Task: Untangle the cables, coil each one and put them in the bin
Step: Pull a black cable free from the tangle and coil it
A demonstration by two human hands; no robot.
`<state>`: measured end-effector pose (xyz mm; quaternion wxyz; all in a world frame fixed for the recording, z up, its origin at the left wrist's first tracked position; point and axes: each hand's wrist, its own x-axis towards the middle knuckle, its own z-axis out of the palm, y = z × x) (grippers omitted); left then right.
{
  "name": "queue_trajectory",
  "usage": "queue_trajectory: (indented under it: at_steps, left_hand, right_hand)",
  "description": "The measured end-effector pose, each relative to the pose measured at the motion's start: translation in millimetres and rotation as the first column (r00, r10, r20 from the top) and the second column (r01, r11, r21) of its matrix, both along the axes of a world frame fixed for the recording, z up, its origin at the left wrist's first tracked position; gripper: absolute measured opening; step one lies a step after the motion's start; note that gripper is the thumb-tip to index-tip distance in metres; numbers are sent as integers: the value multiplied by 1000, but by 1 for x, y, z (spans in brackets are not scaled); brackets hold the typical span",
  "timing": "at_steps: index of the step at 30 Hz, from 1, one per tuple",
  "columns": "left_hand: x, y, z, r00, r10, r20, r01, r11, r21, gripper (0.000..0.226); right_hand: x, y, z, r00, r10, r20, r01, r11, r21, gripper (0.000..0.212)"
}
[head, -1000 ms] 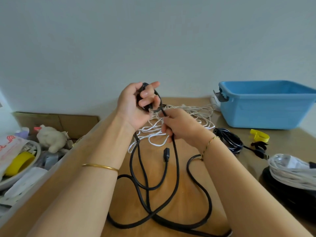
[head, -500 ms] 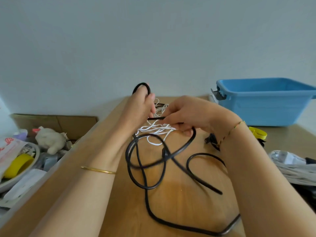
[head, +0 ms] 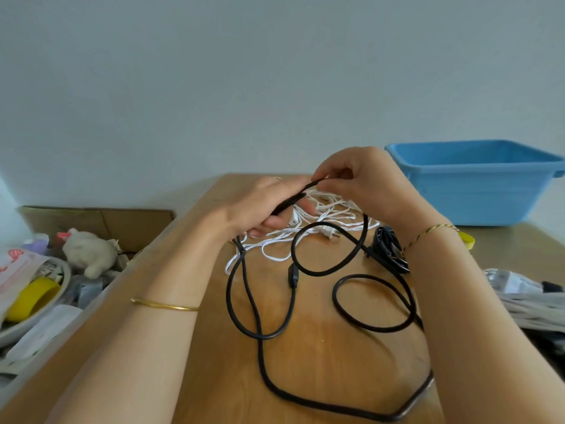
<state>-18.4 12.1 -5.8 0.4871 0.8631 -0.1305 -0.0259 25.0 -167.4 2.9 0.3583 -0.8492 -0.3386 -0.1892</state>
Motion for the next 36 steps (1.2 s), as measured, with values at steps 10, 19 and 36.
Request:
queue_trajectory:
  at_steps: [10,19,36]
  left_hand:
    - [7,16,3,896,-400,-191,115,626,-771,47]
    - [10,16,9,996,-85,-33,-34,-10,-999,48]
    - [27,9,-25,802,465,376,-410,885,-220,24]
  right_hand:
    - [9,-1,-21,983,54,-178,-24,986,168,23]
    - [3,23,-33,897,126,-424,-211,964,-161,27]
    - [-24,21,6,885,117,-450,-220,958,-182,16]
